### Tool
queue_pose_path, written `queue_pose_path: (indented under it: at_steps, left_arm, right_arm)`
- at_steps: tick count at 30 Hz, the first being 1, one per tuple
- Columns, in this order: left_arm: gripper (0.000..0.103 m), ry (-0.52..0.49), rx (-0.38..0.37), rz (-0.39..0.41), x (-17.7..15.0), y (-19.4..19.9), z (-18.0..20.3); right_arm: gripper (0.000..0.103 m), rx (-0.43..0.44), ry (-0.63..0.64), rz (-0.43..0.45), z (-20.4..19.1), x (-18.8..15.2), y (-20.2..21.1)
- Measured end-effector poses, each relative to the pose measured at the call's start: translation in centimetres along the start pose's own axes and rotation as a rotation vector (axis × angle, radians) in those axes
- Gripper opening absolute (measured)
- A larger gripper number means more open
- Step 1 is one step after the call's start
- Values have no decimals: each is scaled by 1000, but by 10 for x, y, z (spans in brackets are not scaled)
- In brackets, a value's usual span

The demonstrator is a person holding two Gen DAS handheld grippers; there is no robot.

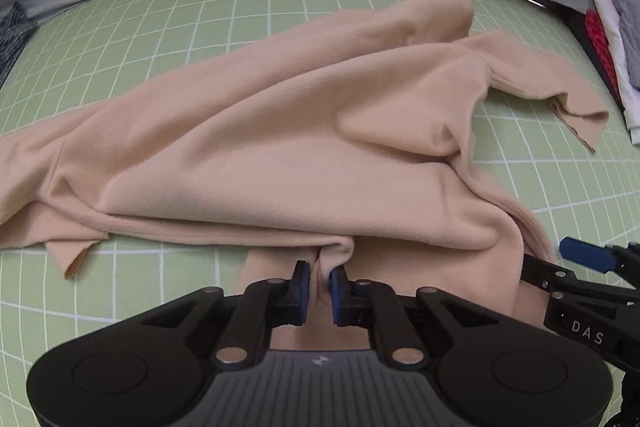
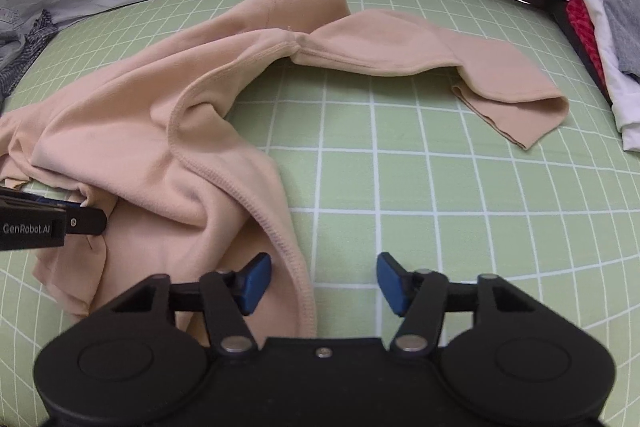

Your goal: Fold clothes

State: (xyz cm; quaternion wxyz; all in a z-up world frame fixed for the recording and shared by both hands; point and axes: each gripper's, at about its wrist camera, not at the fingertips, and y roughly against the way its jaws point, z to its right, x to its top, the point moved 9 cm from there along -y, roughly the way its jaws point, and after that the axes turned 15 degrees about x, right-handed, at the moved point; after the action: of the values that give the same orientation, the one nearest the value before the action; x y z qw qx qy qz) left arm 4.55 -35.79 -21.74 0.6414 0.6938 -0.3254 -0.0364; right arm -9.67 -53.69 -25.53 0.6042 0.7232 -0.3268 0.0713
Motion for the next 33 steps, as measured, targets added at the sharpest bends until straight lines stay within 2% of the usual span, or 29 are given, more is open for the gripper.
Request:
queue_pose_path:
  at_steps: [1,2,3,6,9,10,12,13,14,15,19,23,24,28,30,33]
  left_arm:
    - [12,16,7,5,0,2,-8]
    - [11,34,20,16,0,6,-18]
    - [11,60,45,27,1,11,-34]
    - [11,139,120,60,1,25,-81]
    - [8,293,186,17,-12,21,-135]
    - [4,320,222,2,-18,17,-149]
    - [5,332,243,-30,-29,9,-169]
    - [11,345,220,-41,-33,7,-172]
    - [16,358,195,-51,-37,5,-175]
    - [25,360,168,-54,-38,3,-174]
    - [54,294,114,-17,-35,5,-155]
    - [63,211,72,9,-24,4,-132]
    - [68,197,58,14,-23,5,-126]
    - [72,185,-42,56,-21,16,-114]
    - [74,195,-80,72,-22,23,-112]
    - [77,231,-99,86,-26,30,-114]
  right_arm:
    - [33,9,6,2,-3,-1,0]
    - [16,16,7,3,-5,-1,1]
    - [8,18,8,7,-7,-1,2]
    - [7,-1,17,32,-9,-1,12]
    - [7,-16,-6,35,-4,1,13]
    - [7,-14,-23,32,-2,1,11]
    - [12,-18,-48,19,0,2,7]
    - [14,-16,-57,16,0,2,6]
    - [30,-11,-65,15,-1,2,5]
    - [40,-2,-71,15,-2,2,5]
    - [45,-1,-48,-7,-9,-1,0]
    - [54,-22,-42,-31,-9,-2,-4]
    - [56,-24,-48,-33,-8,-2,-4]
    - [55,-8,-78,-20,-4,-2,-3]
    - [41,12,-95,-14,-4,-4,-2]
    - [31,13,-91,-13,-3,-7,1]
